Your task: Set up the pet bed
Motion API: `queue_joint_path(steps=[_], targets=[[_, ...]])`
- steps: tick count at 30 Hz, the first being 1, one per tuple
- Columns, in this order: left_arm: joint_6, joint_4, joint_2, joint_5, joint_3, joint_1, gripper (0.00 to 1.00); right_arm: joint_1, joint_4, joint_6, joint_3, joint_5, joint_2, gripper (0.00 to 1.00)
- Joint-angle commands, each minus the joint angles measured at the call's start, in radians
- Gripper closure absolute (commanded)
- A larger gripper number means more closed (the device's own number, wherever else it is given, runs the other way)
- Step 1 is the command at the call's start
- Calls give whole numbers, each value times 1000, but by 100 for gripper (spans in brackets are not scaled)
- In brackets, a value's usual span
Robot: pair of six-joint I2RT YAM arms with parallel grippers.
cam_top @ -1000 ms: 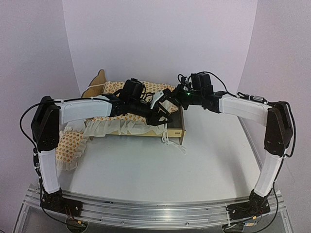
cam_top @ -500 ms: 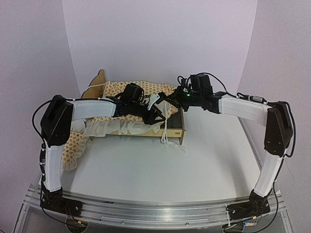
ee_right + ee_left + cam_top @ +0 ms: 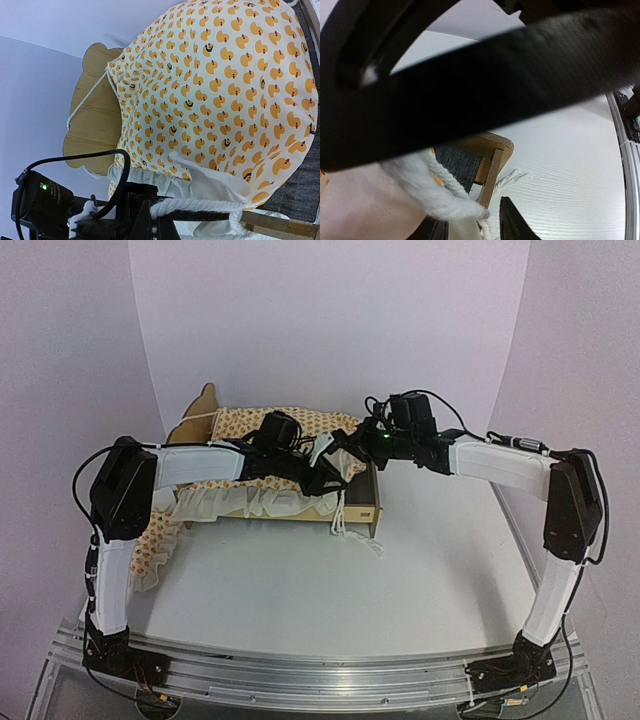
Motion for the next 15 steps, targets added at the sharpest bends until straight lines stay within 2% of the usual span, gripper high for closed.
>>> queue_joint_path(steps=[1,4,9,13,15], targets=[[-29,29,-46,30,60,-3,77,10,23,14,32,21,-31,100],[-32,35,-36,-16,62,-3,89,10,24,12,33,23,-27,100],[-44,40,-23,-27,66,-4,99,11,23,11,35,15,-22,100],[-44,-1,-34,-26,74,9,100,11,13,-30,8,13,-42,99],[-30,-49,-49,-15,81,28,100,10,-39,-83,-23,53,-69,90]])
